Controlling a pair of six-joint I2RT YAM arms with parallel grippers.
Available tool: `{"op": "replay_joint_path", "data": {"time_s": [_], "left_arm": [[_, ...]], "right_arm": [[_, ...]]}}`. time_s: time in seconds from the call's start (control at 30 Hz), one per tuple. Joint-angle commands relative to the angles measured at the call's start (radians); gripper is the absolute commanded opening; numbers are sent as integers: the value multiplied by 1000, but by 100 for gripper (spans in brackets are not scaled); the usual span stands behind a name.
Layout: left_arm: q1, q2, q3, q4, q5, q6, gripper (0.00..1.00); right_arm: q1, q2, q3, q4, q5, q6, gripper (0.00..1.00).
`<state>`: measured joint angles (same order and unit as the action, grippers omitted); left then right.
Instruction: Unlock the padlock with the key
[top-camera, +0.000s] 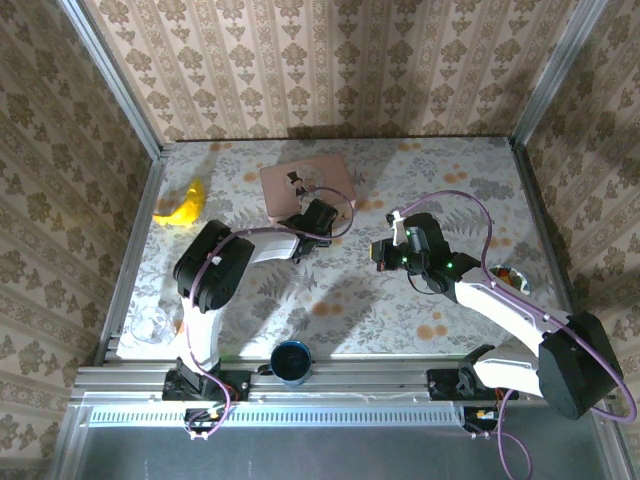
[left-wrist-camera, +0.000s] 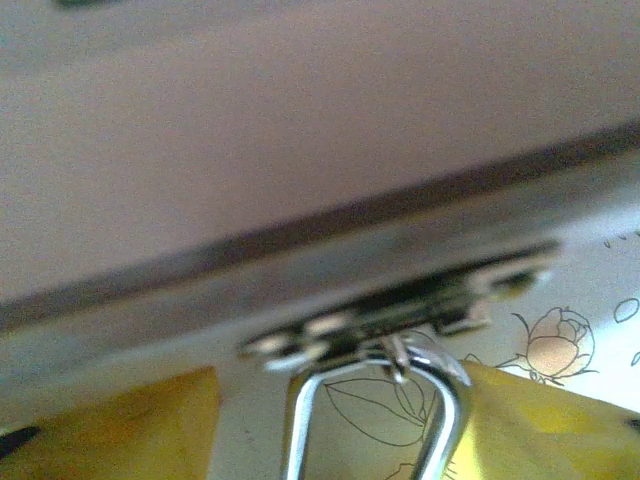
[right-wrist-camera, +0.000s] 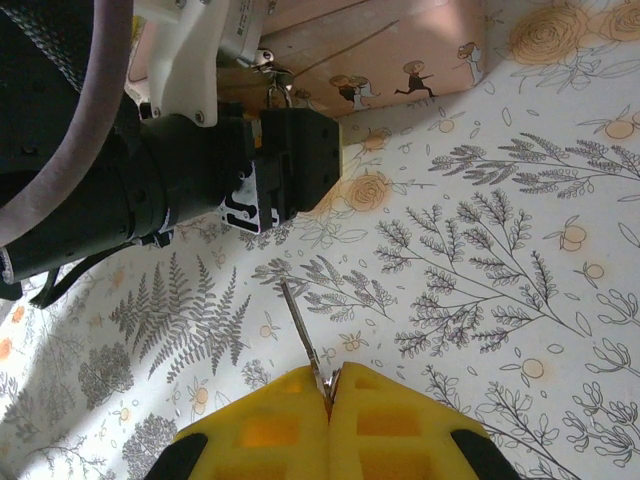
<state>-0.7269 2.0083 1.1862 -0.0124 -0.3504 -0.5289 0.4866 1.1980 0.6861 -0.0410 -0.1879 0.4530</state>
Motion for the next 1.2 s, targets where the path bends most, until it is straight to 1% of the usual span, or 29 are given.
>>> {"op": "replay_joint_path", "data": {"time_s": [0.0, 0.1, 0.17, 0.3, 0.5, 0.6, 0.63, 0.8, 0.93, 1.17], "left_arm": [[2, 14, 18, 5, 17, 12, 56], [4, 19, 21, 7, 26, 18, 48], [5, 21, 23, 5, 29, 20, 47], [6, 22, 24, 6, 34, 26, 39], [7, 17, 24, -13, 55, 21, 17], [6, -7, 16, -23, 88, 24, 1], [6, -17, 8, -21, 104, 26, 0], [7, -92, -40, -27, 183, 36, 0], [4, -138, -83, -14, 271, 9, 0], [-14, -172, -115, 5, 373, -75, 0]], "right_arm": [[-6, -11, -10, 33, -13, 16, 0], [-6, -9, -10, 35, -16, 18, 0], [-6, -10, -8, 34, -18, 18, 0], [-8, -9, -7, 34, -18, 19, 0], [-8, -9, -10, 33, -18, 21, 0], [-8, -10, -20, 32, -16, 26, 0], [-8, -9, -25, 33, -13, 29, 0], [-8, -8, -68, 49, 5, 60, 0], [-8, -7, -115, 94, 0, 88, 0], [-6, -17, -198, 172, -13, 104, 0]]}}
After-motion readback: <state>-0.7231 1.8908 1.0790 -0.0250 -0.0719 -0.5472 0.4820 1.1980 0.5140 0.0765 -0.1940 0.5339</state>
